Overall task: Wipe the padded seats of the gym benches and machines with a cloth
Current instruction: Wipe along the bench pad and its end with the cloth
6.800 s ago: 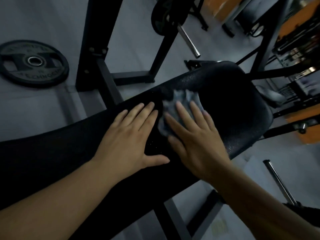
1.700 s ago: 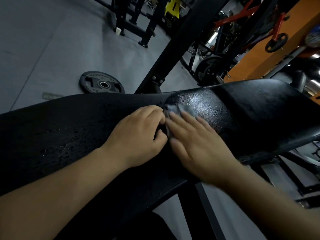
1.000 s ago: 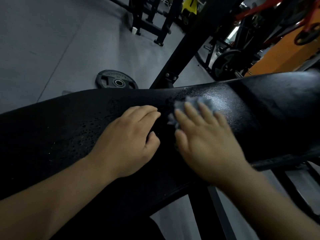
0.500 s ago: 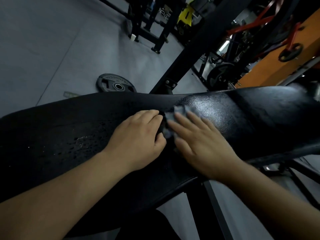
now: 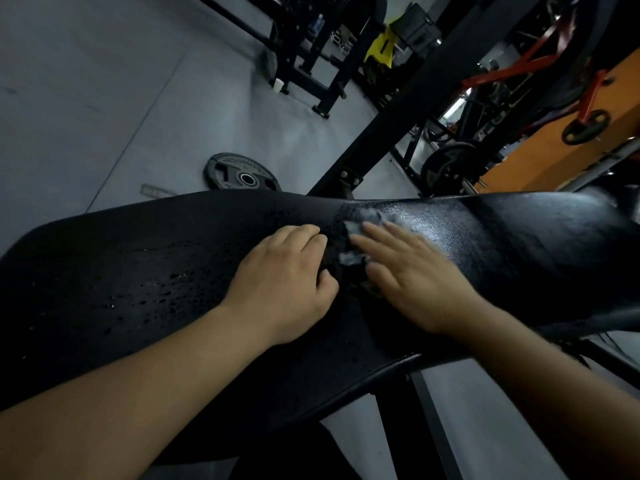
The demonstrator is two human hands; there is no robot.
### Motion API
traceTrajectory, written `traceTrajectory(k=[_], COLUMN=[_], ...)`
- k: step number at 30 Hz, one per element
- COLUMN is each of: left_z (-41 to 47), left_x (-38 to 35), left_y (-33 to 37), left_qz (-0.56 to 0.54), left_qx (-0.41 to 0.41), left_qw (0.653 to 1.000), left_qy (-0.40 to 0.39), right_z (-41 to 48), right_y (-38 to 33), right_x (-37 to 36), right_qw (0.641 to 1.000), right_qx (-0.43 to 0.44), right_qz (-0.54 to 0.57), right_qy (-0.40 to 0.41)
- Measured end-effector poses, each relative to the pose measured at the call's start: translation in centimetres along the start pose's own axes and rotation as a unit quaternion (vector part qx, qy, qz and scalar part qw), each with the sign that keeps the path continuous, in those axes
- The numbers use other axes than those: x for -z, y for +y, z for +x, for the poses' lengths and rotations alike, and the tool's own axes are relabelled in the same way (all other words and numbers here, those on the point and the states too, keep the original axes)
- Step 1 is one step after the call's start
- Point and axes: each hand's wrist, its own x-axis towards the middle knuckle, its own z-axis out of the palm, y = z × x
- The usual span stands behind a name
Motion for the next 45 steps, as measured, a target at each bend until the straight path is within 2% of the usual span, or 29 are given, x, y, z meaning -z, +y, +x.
traceTrajectory(k=[3,5,7,10,14,16,17,20,22,25,28,31,33,35,38,40,45], left_z=[-0.2,-0.3,-0.3,-0.2,-0.3,-0.3,-0.4,-0.4,-0.5,-0.5,-0.6,-0.5,-0.5,-0.6,-0.6,-0.7,-0.6], left_x=[0.1,0.1,0.1,0.1,0.1,0.1,0.1,0.2,0.2,0.2,0.2,0.3,0.4,0.4,0.4,0.4,0.8], left_y=[0.0,-0.1,-0.1,-0.1,-0.1,-0.1,-0.1,-0.2,-0.6,-0.8,-0.8,-1.0,-1.2,-1.3,-1.5,-1.6,-2.4], left_qz=[-0.007,-0.01,-0.01,-0.011,-0.018,-0.011,-0.01,-0.013,-0.02,-0.032,-0.029,-0.022,-0.02,-0.022,-0.028,-0.026,-0.017], left_qx=[0.0,0.003,0.006,0.007,0.006,0.008,0.01,0.006,0.0,-0.002,-0.004,-0.007,-0.01,-0.012,-0.009,-0.001,0.008], left_qw=[1.0,1.0,1.0,1.0,1.0,1.0,1.0,1.0,1.0,0.999,1.0,1.0,1.0,1.0,0.999,1.0,1.0], left_qy=[-0.002,0.0,0.006,0.013,0.008,0.007,0.005,-0.004,-0.009,-0.006,-0.009,-0.016,-0.018,-0.018,-0.015,-0.011,-0.001], right_z=[5.3,7.7,6.2,-1.2,-2.1,-0.2,-0.2,-5.1,-8.6,-7.6,-3.1,-4.0,-7.0,-7.5,-2.9,0.3,-4.0], right_y=[2.2,0.3,-2.1,-3.3,0.6,-0.9,-2.5,-6.6,-6.0,-2.1,-3.0,-6.8,-6.9,-4.4,-2.1,-3.5,-6.7], right_x=[0.1,-0.3,-1.0,-0.9,0.3,0.0,-0.3,-1.5,-2.0,-1.2,-0.6,-1.6,-2.2,-1.8,-0.8,-1.0,-1.5], right_qw=[0.997,0.996,0.999,0.999,0.998,0.994,0.995,0.998,0.999,0.996,0.99,0.998,0.999,0.999,0.996,0.992,0.999], right_qx=[-0.079,-0.088,-0.031,0.036,-0.059,-0.104,-0.1,-0.007,0.016,-0.057,-0.134,-0.044,0.007,0.005,-0.081,-0.117,0.024], right_qz=[-0.02,-0.027,-0.028,-0.01,-0.009,-0.016,-0.024,-0.031,-0.011,-0.025,-0.02,-0.031,-0.019,-0.019,-0.032,-0.035,-0.031], right_qy=[0.012,0.011,0.029,0.01,-0.014,0.002,0.011,0.047,0.05,0.059,0.032,0.041,0.045,0.049,0.033,0.018,0.005])
